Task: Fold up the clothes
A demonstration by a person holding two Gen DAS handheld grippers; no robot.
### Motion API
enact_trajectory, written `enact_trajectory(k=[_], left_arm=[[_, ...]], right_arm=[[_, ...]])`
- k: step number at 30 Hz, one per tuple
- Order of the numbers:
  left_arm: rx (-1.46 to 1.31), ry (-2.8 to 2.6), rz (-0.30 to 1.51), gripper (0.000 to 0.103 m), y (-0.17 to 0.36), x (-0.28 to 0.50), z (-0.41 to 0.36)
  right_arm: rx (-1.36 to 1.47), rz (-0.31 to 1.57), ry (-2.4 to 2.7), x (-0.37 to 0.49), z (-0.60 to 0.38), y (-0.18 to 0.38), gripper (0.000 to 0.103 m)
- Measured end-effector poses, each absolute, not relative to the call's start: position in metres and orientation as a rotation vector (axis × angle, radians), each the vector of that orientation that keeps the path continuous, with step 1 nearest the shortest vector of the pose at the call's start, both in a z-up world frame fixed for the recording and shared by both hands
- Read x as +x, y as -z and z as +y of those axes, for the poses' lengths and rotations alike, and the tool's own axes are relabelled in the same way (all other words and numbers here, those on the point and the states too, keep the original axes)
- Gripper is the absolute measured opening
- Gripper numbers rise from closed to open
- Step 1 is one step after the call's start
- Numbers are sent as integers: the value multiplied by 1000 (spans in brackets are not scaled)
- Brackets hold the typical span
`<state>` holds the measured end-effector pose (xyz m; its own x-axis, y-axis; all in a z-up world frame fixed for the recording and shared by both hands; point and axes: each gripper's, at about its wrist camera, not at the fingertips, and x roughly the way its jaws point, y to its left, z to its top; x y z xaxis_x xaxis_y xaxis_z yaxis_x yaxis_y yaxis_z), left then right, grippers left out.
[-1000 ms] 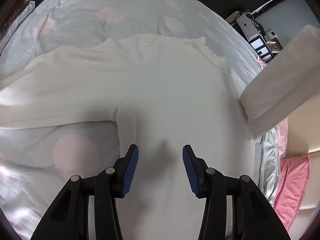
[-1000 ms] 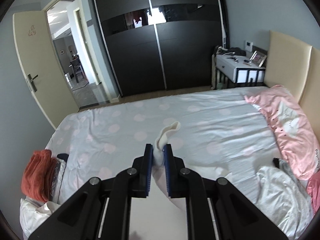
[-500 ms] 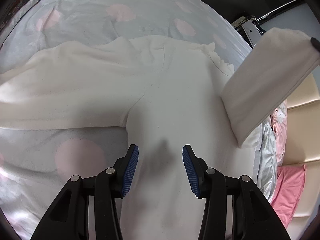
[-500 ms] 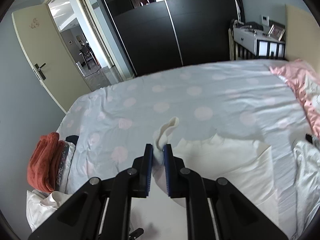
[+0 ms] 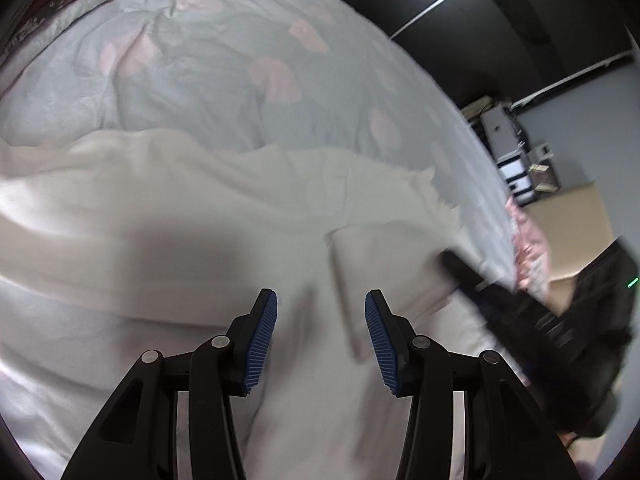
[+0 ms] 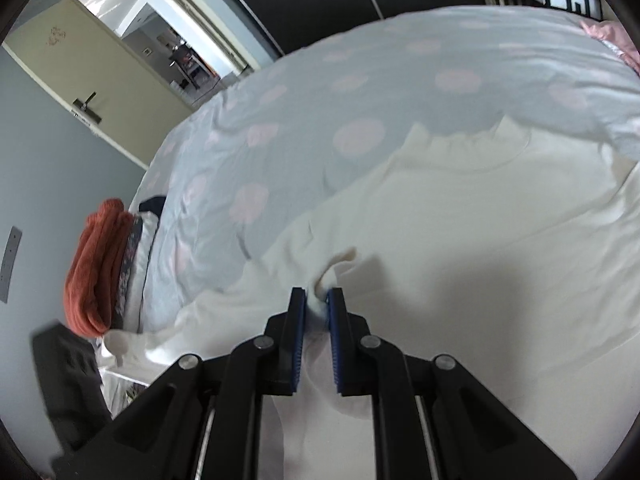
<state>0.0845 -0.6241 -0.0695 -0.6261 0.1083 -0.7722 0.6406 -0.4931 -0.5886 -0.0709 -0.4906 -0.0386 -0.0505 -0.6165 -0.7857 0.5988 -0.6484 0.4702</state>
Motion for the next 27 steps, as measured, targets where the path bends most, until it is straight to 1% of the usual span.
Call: enact_trajectory(k=[3, 5, 6, 10, 12, 13, 20, 23, 27], left_arm=[[1073, 2174, 1423, 48, 75, 85, -631], [1071, 2139, 1441, 48, 80, 86, -638], [1072, 2122, 1452, 48, 83, 87, -641], [1074, 2087, 1523, 48, 91, 86, -645], [1076, 2095, 1518, 48, 90, 82, -643], [1079, 2099, 1506, 48, 89, 80, -642], [1120, 2093, 1415, 48, 86, 78, -638], [1150, 2095, 1361, 48, 84, 77, -635], [1184, 2096, 1293, 48, 82, 75, -632]], right_arm=[[1414, -43, 1737, -67, -491, 57, 14], [1440, -58, 1692, -67, -489, 64, 18], [1442, -46, 1681, -67, -486, 64, 24], [1433, 10, 1649, -70, -475, 61, 29], [1428, 8, 1620, -73, -468, 58, 36], [1427, 12, 1616, -71, -467, 59, 37], [1420, 39, 1593, -60, -461, 61, 37], [1466, 94, 1651, -59, -462, 76, 37], [1500, 144, 1677, -54, -464, 93, 29]])
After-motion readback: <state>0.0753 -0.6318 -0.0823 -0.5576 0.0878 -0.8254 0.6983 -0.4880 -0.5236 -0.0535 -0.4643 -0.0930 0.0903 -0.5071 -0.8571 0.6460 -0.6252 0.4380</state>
